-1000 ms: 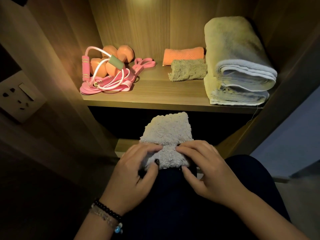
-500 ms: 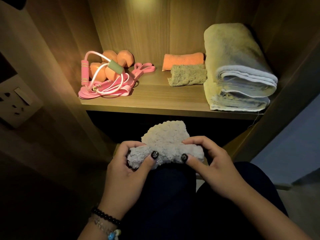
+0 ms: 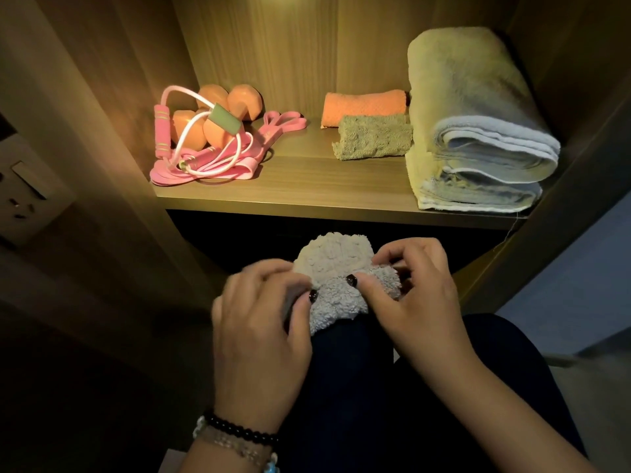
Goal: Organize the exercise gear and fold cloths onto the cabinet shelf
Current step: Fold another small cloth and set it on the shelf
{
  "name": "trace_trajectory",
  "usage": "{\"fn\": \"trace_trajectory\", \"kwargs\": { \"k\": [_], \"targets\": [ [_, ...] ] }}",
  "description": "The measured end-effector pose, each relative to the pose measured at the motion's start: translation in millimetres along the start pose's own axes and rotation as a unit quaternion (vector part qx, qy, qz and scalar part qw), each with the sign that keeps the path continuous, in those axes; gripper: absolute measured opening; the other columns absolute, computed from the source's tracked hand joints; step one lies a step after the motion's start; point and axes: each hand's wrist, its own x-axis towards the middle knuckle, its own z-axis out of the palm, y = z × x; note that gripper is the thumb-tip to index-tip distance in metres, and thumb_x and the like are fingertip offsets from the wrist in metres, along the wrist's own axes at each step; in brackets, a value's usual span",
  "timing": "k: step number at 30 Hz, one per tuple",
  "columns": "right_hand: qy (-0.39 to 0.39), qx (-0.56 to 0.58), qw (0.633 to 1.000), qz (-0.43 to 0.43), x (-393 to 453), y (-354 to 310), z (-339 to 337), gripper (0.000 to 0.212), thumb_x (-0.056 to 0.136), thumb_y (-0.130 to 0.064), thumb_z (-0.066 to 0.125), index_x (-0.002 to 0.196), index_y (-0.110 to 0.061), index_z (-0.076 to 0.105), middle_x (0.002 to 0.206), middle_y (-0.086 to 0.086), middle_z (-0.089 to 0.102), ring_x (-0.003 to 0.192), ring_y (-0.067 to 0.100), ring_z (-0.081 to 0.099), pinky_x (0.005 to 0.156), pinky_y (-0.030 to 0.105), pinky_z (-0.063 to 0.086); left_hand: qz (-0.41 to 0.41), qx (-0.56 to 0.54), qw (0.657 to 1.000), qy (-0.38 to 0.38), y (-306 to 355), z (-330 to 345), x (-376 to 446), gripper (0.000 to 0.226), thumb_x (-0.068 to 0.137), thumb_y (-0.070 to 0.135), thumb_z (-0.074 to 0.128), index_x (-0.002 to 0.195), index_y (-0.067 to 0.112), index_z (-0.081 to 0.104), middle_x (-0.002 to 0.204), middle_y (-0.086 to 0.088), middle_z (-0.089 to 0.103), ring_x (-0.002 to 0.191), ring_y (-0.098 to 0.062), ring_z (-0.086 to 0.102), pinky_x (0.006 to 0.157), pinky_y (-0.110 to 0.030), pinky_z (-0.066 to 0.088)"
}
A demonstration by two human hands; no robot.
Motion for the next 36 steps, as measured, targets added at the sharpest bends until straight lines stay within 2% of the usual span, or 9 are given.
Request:
{"fn": "trace_trajectory", "kwargs": {
  "k": [3,6,12,15,20,25,30,34,36],
  "targets": [
    [-0.024,-0.094,0.981,-0.166,0.6,-1.2,-1.1,0.016,0.078,0.0,0.068,0.09,-0.011,0.068,0.1,0.002,0.056,0.096,0.016,0.054,0.084,0.032,0.046,0.04,0.01,0.998,-0.052,1.6,-0.5,3.3,0.024,0.077,0.006,0.072,0.095,0.023,0.071,0.102,0.012,0.066,0.101,-0.004,0.056,0.089,-0.028,0.038],
    [-0.072,-0.104,0.961,-0.245,-4.7,3.1,-3.2,0.028,0.08,-0.001,0.052,0.099,-0.009,0.071,0.102,0.002,0.063,0.099,0.017,0.059,0.087,0.037,0.045,0.036,0.011,0.994,-0.106,2.2,-8.1,9.5,0.023,0.077,0.024,0.062,0.097,0.028,0.071,0.103,0.019,0.064,0.102,0.002,0.054,0.09,-0.032,0.043],
    [-0.186,-0.088,0.965,-0.165,-4.6,10.1,-11.2,0.058,0.073,-0.002,0.059,0.13,-0.013,0.056,0.124,-0.001,0.051,0.121,0.013,0.046,0.1,0.039,0.043,0.011,-0.016,0.975,-0.219,-3.8,-8.1,9.7,0.055,0.081,0.03,0.068,0.134,0.028,0.053,0.134,0.016,0.043,0.128,0.001,0.033,0.109,-0.031,0.033],
    [-0.199,-0.081,0.963,-0.16,2.3,10.6,-17.7,0.057,0.075,-0.004,0.061,0.131,-0.015,0.058,0.119,-0.004,0.054,0.116,0.01,0.05,0.095,0.037,0.046,0.027,-0.016,0.981,-0.193,-9.5,-6.4,6.5,0.05,0.081,0.02,0.071,0.129,0.025,0.058,0.132,0.005,0.042,0.128,-0.011,0.032,0.107,-0.034,0.03],
    [-0.217,0.022,0.973,-0.079,8.1,10.1,-32.8,0.049,0.073,-0.014,0.057,0.121,-0.025,0.064,0.109,-0.014,0.06,0.103,0.004,0.057,0.083,0.022,0.045,0.032,-0.063,0.984,-0.163,-16.4,-10.2,3.5,0.033,0.083,0.044,0.051,0.115,0.039,0.053,0.111,0.024,0.051,0.109,0.003,0.045,0.09,-0.029,0.033],
    [-0.156,0.118,0.981,0.013,-5.0,8.1,-23.7,0.045,0.077,-0.024,0.058,0.12,-0.034,0.058,0.102,-0.02,0.061,0.095,0.004,0.06,0.075,0.013,0.045,-0.139,-0.258,0.949,-0.118,-20.5,-2.4,4.5,0.033,0.077,0.058,0.06,0.098,0.033,0.06,0.094,0.017,0.066,0.082,0.0,0.064,0.065,-0.014,0.048],
    [-0.042,0.178,0.974,0.133,-9.8,7.3,-3.7,0.011,0.083,-0.033,0.068,0.092,-0.03,0.061,0.086,-0.009,0.068,0.074,0.004,0.065,0.061,0.022,0.051,-0.29,-0.274,0.911,-0.104,-23.4,9.2,14.0,0.052,0.059,0.074,0.06,0.089,0.032,0.065,0.087,0.015,0.071,0.078,0.001,0.066,0.066,-0.022,0.048],
    [-0.021,0.068,0.983,0.168,-7.6,9.3,-0.6,0.029,0.073,-0.056,0.062,0.09,-0.032,0.06,0.093,-0.007,0.061,0.077,0.003,0.058,0.068,0.014,0.046,-0.341,-0.205,0.908,-0.133,-28.0,9.1,14.7,0.073,0.053,0.081,0.056,0.106,0.031,0.054,0.103,0.014,0.062,0.091,-0.002,0.061,0.071,-0.023,0.047],
    [-0.049,0.097,0.962,0.251,-5.9,12.2,-1.7,0.05,0.068,-0.064,0.063,0.104,-0.029,0.058,0.096,-0.005,0.062,0.083,0.007,0.062,0.075,0.03,0.053,-0.359,-0.236,0.889,-0.157,-26.6,10.7,14.8,0.082,0.051,0.08,0.057,0.114,0.027,0.053,0.105,0.014,0.063,0.092,-0.002,0.061,0.071,-0.021,0.046]
  ]
}}
